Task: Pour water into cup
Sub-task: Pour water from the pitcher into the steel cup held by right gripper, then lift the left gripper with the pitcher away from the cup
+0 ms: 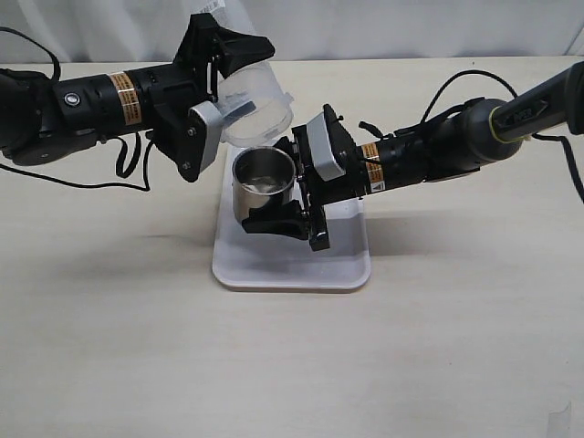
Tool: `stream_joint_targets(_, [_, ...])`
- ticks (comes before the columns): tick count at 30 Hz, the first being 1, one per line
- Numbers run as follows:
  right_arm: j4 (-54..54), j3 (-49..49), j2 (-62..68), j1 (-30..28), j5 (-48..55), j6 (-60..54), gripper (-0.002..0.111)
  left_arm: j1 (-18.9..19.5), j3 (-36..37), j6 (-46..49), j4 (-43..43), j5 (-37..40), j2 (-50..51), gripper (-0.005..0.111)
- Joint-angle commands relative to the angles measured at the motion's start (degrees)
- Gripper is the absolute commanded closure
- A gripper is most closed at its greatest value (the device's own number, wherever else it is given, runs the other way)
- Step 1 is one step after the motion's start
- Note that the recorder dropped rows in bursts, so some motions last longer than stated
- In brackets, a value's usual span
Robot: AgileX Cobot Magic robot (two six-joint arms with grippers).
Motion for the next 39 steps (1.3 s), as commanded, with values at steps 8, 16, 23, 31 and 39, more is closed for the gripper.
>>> stream_joint_targets(8, [0.70, -0.36, -0.44, -0.15, -1.54, 0.09, 0.104, -0.16, -0.61, 0.48, 0.21, -1.29, -0.50, 0.107])
stream_joint_targets(16, [0.70, -0.36, -0.44, -0.15, -1.54, 0.09, 0.104, -0.16, -0.61, -0.14, 0.08, -1.34, -0.50, 0.107])
stream_joint_targets(23, [0.70, -0.36, -0.44, -0.15, -1.54, 0.09, 0.104, -0.16, -0.61, -2.95, 0.30, -1.50, -0.50, 0.107])
stream_joint_targets(31, [0.70, -0.36, -0.44, -0.15, -1.54, 0.09, 0.104, -0.16, -0.61, -7.47, 0.30, -1.50, -0.50, 0.107])
stream_joint_targets(39, [0.70, -0.36, -0.44, -0.15, -1.54, 0.18, 0.104, -0.16, -0.61, -10.56, 0.08, -1.50, -0.50, 0.107])
